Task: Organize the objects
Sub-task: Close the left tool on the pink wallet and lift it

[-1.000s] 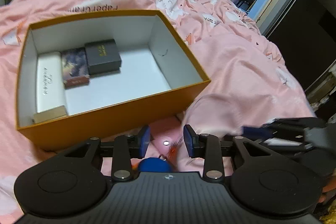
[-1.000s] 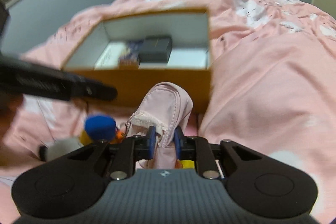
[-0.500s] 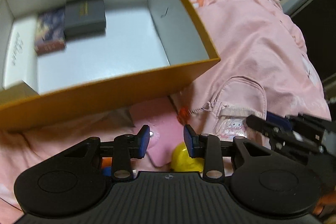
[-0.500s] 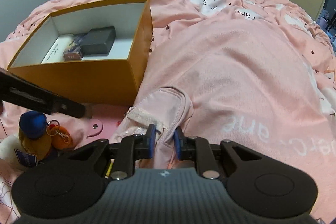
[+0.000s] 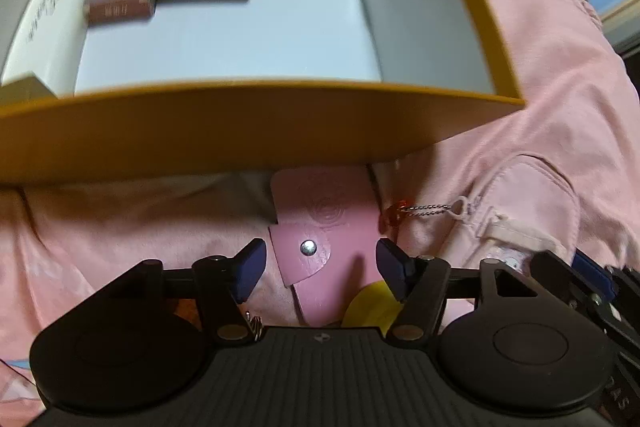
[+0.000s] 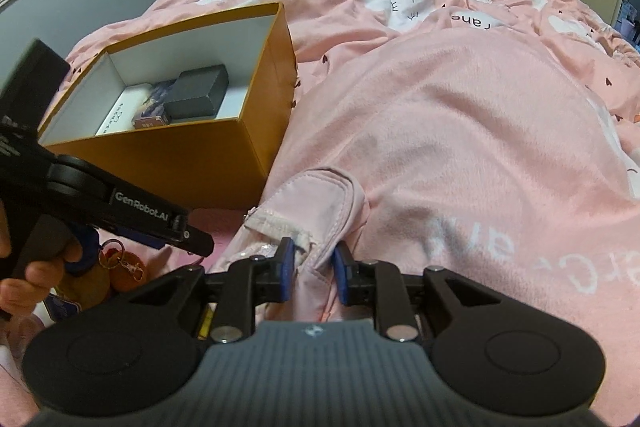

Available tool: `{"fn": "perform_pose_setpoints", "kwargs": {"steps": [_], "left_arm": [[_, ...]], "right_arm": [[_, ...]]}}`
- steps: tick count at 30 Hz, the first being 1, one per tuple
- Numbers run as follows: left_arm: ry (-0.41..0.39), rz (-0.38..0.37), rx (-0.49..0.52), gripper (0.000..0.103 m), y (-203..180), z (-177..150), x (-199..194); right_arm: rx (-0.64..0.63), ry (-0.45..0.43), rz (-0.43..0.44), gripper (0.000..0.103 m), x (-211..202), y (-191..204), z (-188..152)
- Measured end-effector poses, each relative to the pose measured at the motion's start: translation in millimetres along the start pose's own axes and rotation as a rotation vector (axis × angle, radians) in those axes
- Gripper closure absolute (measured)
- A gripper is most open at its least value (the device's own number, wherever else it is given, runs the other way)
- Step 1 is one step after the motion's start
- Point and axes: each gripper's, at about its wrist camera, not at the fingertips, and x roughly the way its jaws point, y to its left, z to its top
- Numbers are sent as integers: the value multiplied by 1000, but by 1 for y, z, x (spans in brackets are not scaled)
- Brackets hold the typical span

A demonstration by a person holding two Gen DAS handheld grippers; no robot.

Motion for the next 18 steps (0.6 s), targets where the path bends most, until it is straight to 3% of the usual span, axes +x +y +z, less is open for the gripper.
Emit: {"fn": "perform_pose_setpoints", "kwargs": {"steps": [14, 18], "left_arm": [[45, -54, -89, 23, 14, 5, 31], [31, -64, -84, 36, 16, 2, 27]], "right_arm": [[30, 22, 10, 77, 10, -8, 0], [30, 22, 6, 77, 12, -7, 1]]}}
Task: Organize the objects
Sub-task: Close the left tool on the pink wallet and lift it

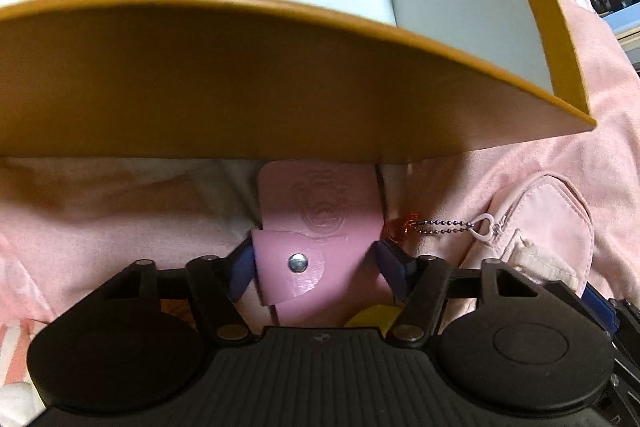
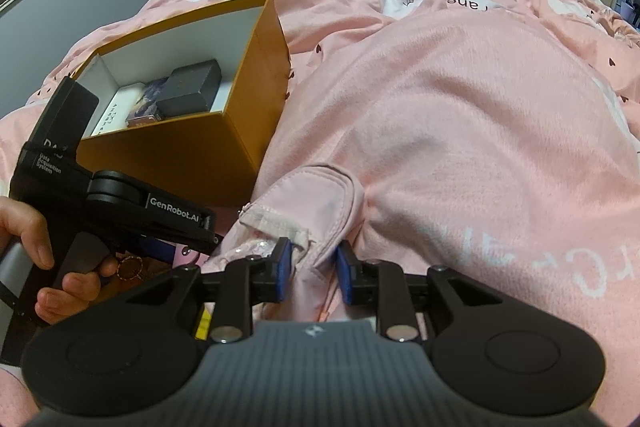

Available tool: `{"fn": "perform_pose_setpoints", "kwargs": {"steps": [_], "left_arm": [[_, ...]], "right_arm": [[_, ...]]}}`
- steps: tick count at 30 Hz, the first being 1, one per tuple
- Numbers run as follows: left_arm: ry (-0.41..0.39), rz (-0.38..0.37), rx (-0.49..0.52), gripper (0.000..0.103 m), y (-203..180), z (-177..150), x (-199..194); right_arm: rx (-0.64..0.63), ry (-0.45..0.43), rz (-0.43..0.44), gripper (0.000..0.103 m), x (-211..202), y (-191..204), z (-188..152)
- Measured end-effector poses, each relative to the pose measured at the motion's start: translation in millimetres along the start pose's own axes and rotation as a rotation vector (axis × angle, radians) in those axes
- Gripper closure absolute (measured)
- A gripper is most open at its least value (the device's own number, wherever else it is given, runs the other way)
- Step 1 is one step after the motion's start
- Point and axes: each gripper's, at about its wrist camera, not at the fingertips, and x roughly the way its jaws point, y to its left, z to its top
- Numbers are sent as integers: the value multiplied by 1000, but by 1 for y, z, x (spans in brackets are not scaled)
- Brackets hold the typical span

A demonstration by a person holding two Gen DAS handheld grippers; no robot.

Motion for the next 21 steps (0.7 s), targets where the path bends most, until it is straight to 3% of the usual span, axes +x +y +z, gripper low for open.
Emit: {"fn": "perform_pose_setpoints", "kwargs": {"steps": [4, 6, 16, 21], "left_arm": [[-19, -10, 4, 60, 6, -5, -13], [-36, -17, 11, 66, 7, -9, -20], [-152, -32, 105, 67, 9, -39, -79], [-233, -102, 139, 67, 9, -54, -119]], "right_arm": [[-24, -9, -22, 78, -2, 7, -1], [-43, -14, -35, 79, -4, 12, -1], [-110, -36, -86, 82, -29, 35, 2], [-155, -82, -114, 83, -52, 48, 7]]}}
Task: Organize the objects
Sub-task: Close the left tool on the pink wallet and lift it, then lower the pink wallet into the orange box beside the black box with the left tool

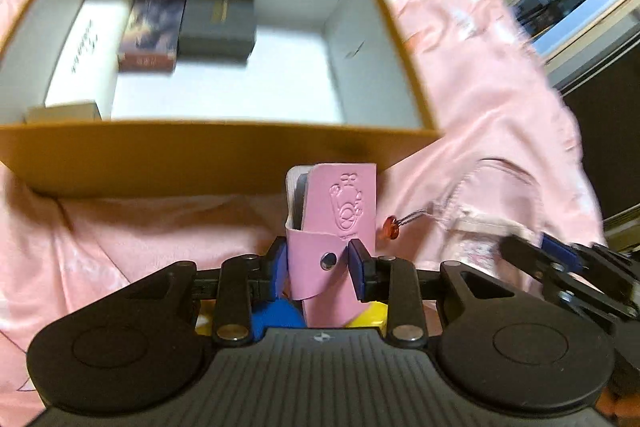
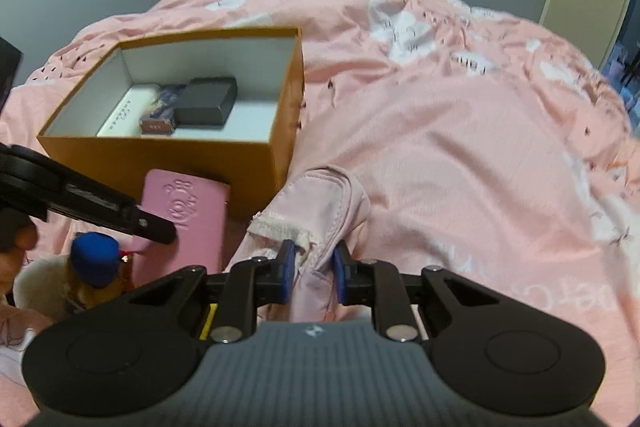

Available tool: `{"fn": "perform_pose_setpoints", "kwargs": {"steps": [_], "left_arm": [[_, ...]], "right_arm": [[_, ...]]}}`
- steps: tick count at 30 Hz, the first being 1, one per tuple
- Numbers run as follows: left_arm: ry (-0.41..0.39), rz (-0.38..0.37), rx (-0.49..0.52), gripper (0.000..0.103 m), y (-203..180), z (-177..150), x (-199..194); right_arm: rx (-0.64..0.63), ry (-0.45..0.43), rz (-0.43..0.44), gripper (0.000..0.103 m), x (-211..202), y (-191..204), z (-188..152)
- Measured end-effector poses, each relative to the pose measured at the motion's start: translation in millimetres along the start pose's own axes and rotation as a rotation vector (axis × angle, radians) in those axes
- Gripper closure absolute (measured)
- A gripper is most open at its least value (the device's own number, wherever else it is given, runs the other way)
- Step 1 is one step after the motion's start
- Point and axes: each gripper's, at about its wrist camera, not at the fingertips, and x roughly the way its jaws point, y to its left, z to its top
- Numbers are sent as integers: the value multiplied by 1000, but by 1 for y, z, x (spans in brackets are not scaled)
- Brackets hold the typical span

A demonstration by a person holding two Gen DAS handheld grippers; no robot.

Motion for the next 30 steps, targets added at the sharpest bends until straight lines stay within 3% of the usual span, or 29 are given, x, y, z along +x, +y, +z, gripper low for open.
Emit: {"fn": "perform_pose_setpoints", "kwargs": {"steps": [9, 15, 16, 23, 30], "left_arm": [[-175, -123, -19, 69, -2, 19, -48], [-280, -124, -20, 74, 5, 45, -68], [-287, -123, -24, 78, 7, 52, -67], [-245, -101, -83, 80, 37, 99, -34], [-252, -110, -150, 80, 47, 139, -3]], "right_arm": [[-77, -125, 8, 83, -37, 16, 34], [-125, -206, 30, 83, -37, 29, 69], [-129, -215, 31, 83, -34, 31, 75], [-93, -206, 70, 83, 11, 40, 112], [-32, -214, 41, 83, 48, 29, 131]]}}
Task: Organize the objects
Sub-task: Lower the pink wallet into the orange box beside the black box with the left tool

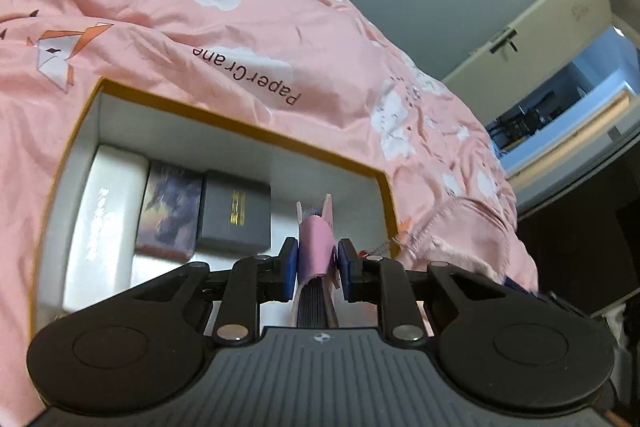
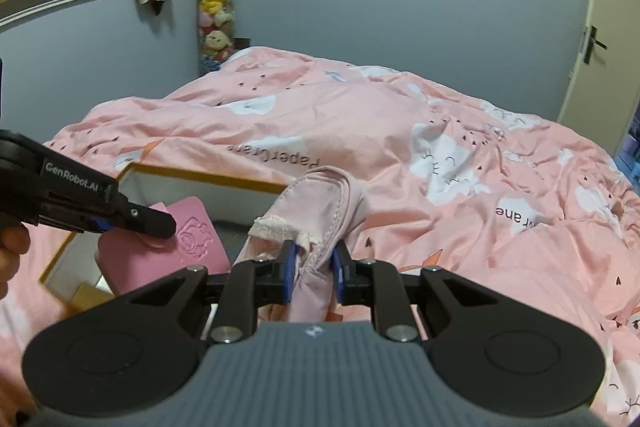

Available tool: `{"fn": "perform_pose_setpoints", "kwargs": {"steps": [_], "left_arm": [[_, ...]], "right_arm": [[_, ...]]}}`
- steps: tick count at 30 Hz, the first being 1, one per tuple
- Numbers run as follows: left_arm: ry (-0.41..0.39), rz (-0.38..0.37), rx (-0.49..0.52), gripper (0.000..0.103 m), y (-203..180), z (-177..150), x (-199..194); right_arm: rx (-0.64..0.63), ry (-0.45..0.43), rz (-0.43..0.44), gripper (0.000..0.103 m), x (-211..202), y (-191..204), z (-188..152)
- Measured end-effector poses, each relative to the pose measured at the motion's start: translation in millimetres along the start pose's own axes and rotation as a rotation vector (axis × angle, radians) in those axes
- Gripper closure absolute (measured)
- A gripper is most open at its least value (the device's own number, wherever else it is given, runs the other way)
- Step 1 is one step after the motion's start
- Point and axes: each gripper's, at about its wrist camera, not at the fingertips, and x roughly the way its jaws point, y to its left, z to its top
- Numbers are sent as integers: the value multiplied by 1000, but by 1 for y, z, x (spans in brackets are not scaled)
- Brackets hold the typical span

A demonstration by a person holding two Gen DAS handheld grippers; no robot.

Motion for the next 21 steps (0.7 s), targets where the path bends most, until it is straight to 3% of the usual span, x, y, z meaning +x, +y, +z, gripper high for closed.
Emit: {"fn": "perform_pose_setpoints", "kwargs": {"steps": [10, 16, 21], "left_arm": [[52, 15, -95, 80, 4, 16, 94], [112, 19, -178, 80, 14, 20, 129], [142, 53, -159, 80, 11, 14, 146]], "right_arm": [[-97, 61, 19, 83, 43, -9, 7], [-90, 85, 30, 83, 58, -18, 7], [-93, 112, 23, 83, 66, -19, 8]]}}
